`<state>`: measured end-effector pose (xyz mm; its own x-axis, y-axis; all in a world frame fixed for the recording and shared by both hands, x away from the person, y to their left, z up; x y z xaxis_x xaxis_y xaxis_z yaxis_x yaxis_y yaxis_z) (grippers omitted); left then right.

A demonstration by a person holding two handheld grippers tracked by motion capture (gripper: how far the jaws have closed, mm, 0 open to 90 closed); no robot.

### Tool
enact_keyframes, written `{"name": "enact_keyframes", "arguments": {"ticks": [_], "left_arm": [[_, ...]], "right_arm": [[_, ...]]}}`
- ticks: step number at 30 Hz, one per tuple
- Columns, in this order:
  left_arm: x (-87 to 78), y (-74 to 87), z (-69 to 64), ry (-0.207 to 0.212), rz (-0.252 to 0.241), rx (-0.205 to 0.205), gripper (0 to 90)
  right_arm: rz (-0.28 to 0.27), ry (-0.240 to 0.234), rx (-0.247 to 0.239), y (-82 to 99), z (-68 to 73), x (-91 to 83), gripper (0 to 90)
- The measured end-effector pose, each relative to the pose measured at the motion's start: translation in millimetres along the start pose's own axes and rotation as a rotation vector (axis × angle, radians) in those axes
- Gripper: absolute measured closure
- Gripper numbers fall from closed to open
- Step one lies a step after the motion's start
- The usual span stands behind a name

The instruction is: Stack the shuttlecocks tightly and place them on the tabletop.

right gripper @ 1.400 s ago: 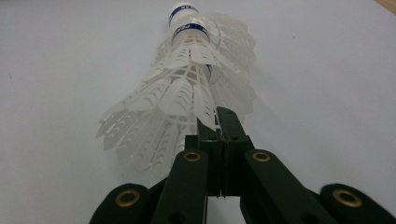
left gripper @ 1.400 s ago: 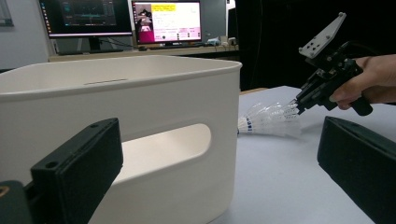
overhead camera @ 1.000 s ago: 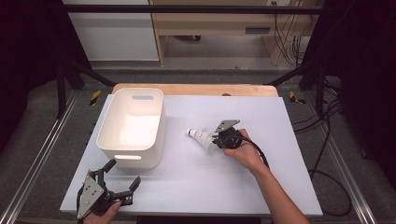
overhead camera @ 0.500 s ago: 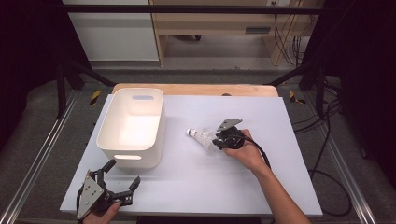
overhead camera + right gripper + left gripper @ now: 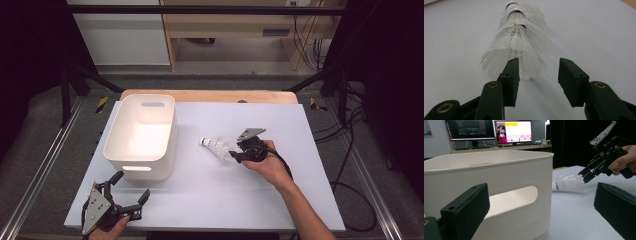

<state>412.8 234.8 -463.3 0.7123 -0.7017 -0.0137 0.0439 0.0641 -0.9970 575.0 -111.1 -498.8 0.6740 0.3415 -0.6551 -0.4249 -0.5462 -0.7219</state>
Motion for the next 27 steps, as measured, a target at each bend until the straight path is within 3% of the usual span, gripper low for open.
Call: {"name": "enact_keyframes", "arguments": {"ticks": [8,19,24,27], "left_arm": [[-0.8,-0.3,-1.0,-0.001,0.000,0.003,0.3],[-2.1,-0.2,0.9,-0.006,-0.002,0.000,0.3],[-2.5,-0.1,1.3,-0.007,-0.002,-0.001,0.3],[-2.6,-0.1,1.3,-0.008,-0.002,0.000,0.3]], "right_arm": [[-0.031,0.026,0.050,8.3,0.1,-23.7,34.5],[-0.057,0.053,0.120,23.5,3.2,-39.4,17.8],[-0.064,0.070,0.122,27.2,8.2,-45.3,12.3],[-0.076,0.054,0.117,27.3,14.2,-50.6,9.4]]}}
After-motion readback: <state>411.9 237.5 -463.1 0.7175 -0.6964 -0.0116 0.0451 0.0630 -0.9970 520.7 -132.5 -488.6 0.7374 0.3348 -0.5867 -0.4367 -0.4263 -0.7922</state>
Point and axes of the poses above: each handheld gripper's, and its own axes: x roughly forward along the jaws, y roughly out of its underside, z roughly to its left, the point moved 7 cm from there along x, roughly forward along the jaws, and after that the axes turned 12 degrees about y, right-handed, at the moved point
